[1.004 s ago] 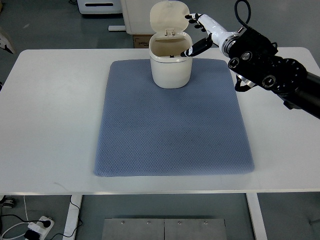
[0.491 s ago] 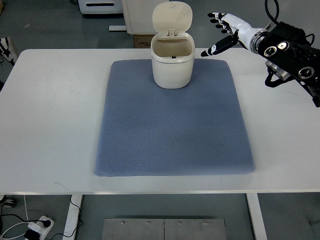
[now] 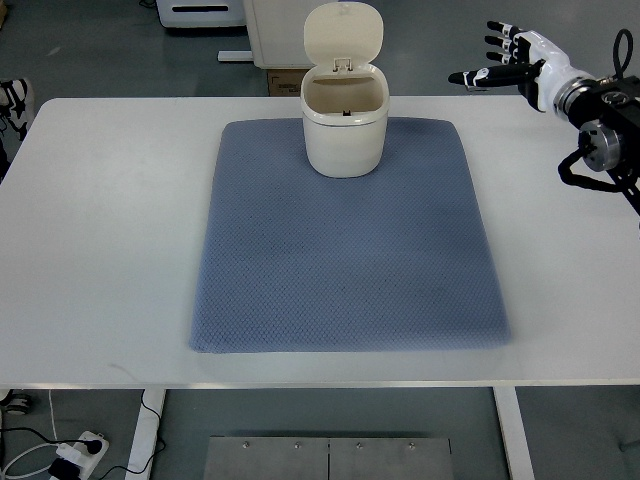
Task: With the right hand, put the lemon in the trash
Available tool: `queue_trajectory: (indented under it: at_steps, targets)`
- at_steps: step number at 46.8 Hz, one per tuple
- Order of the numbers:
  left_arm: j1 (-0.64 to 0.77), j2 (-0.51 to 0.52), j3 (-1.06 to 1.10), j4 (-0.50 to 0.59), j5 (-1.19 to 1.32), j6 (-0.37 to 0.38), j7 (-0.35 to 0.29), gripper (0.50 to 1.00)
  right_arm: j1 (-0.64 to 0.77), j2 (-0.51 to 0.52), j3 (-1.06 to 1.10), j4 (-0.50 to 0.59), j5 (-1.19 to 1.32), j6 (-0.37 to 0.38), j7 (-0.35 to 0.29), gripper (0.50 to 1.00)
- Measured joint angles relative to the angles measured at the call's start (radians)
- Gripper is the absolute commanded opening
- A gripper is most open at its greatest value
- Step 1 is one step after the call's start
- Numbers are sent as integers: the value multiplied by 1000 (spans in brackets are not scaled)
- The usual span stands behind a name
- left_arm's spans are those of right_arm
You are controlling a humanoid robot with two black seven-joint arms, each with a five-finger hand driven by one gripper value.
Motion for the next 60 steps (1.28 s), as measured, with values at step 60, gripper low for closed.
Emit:
queue_trajectory:
  at_steps: [60]
  targets:
    - [0,0,0,0,0,0,0,1000,-447,-2,327,193,68,-20,289,1000]
